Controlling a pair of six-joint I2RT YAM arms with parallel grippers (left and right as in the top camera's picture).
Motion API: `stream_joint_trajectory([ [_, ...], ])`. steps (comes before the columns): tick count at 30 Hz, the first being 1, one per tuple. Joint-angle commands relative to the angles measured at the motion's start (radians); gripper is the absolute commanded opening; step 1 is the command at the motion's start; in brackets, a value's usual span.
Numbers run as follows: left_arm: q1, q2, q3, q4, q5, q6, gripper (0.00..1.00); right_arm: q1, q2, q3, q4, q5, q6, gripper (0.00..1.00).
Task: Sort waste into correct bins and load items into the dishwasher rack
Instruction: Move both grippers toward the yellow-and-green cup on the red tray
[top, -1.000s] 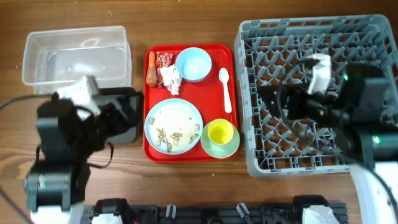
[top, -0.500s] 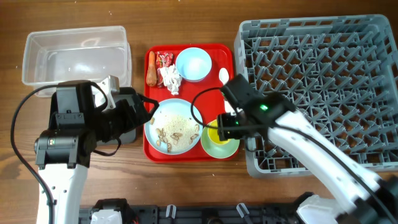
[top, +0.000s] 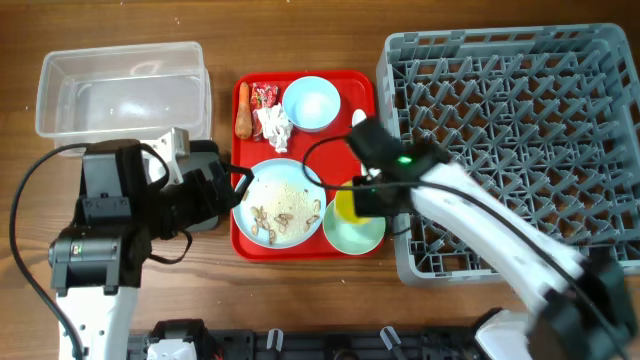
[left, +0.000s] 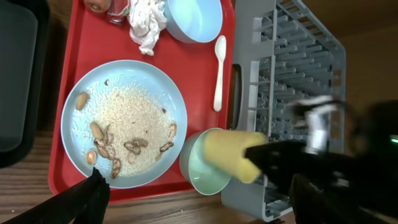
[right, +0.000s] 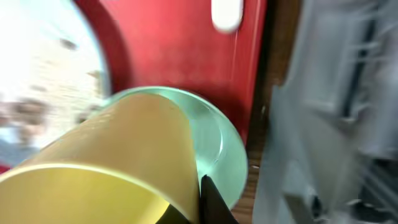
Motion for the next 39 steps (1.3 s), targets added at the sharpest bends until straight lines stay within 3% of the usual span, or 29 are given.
stream_joint_trajectory([
  [1, 0.002, -0.013, 0.01, 0.003, 0.016, 0.024, 0.94, -0.061, -0.235, 0.026, 0.013, 0.005, -0.073, 0.04],
  [3, 0.002, -0.013, 0.01, 0.032, 0.066, 0.024, 0.93, -0.087, -0.371, 0.026, 0.048, -0.086, -0.188, 0.05],
  [7, 0.002, -0.013, 0.01, 0.098, 0.099, 0.023, 0.93, -0.087, -0.486, 0.026, 0.043, -0.087, -0.185, 0.04],
  [11, 0.002, -0.013, 0.01, 0.166, 0.242, 0.023, 0.93, -0.089, -0.486, 0.026, -0.009, 0.012, -0.135, 0.04],
  [16, -0.02, -0.013, 0.01, 0.167, 0.255, 0.024, 0.93, -0.089, -0.478, 0.026, -0.011, -0.037, -0.159, 0.04],
  [19, -0.053, -0.013, 0.01, 0.182, 0.253, 0.031, 0.87, -0.088, -0.438, 0.019, -0.043, -0.089, -0.158, 0.04],
  [21, -0.114, -0.013, 0.01, 0.188, 0.165, 0.053, 0.81, -0.081, -0.357, 0.008, -0.089, -0.104, -0.124, 0.05],
  [24, -0.224, -0.013, 0.01, 0.166, -0.075, 0.022, 0.8, -0.022, -0.216, 0.008, -0.095, -0.108, -0.102, 0.04],
  [27, -0.282, -0.013, 0.01, 0.144, -0.231, -0.03, 0.81, 0.026, -0.071, 0.008, -0.092, 0.005, 0.028, 0.04],
  [32, -0.293, -0.012, 0.01, 0.072, -0.259, -0.026, 0.82, 0.033, 0.102, 0.008, -0.08, -0.016, 0.051, 0.04],
  [39, -0.293, -0.007, 0.01, 0.051, -0.266, -0.026, 0.83, 0.033, 0.114, 0.008, -0.035, -0.015, 0.076, 0.04],
])
